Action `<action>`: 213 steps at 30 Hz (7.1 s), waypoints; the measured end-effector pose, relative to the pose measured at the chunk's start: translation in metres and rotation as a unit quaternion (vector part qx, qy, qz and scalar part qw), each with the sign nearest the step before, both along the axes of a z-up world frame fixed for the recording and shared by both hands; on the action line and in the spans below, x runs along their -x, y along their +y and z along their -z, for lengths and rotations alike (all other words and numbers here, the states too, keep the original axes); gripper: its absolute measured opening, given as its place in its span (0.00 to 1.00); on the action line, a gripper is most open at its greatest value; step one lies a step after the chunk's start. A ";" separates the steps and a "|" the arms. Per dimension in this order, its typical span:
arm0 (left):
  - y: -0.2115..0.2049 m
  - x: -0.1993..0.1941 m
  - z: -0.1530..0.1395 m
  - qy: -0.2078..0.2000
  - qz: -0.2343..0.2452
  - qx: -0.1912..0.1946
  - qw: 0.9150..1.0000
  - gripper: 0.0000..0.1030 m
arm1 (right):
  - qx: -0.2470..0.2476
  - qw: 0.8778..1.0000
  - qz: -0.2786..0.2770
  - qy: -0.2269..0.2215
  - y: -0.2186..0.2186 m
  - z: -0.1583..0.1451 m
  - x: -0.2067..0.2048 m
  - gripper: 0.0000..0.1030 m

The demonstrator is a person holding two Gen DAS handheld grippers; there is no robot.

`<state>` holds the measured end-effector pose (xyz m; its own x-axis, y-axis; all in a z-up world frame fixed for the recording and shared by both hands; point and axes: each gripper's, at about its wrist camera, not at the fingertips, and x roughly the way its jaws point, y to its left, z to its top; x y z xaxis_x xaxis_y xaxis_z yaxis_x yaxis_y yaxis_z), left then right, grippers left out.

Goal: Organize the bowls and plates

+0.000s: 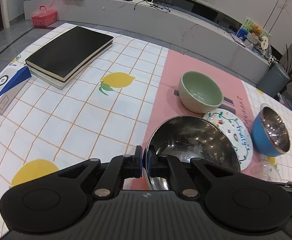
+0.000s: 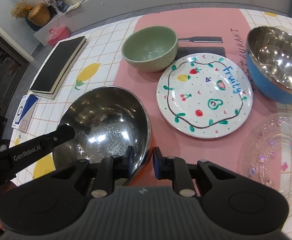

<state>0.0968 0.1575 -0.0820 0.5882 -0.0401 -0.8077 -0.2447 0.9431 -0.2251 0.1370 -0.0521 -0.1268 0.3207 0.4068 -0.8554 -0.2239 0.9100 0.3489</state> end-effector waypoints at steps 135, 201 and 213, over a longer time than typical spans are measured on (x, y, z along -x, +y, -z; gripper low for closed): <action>-0.206 -0.105 -0.059 -0.022 0.102 0.011 0.995 0.33 | 0.052 0.976 0.198 -0.070 -0.203 -0.056 -0.064 0.53; -0.213 -0.126 -0.023 0.022 0.101 -0.049 0.993 0.06 | 0.010 0.982 0.188 -0.003 -0.193 -0.015 -0.081 0.15; -0.196 -0.068 -0.080 -0.023 0.094 -0.081 0.992 0.07 | -0.043 0.985 0.161 -0.047 -0.174 -0.059 -0.018 0.15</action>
<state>0.1645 -0.0380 -0.0016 0.6197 -0.0239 -0.7845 -0.0543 0.9958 -0.0732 0.1547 -0.2257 -0.0675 0.5204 0.3407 -0.7830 0.0363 0.9073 0.4189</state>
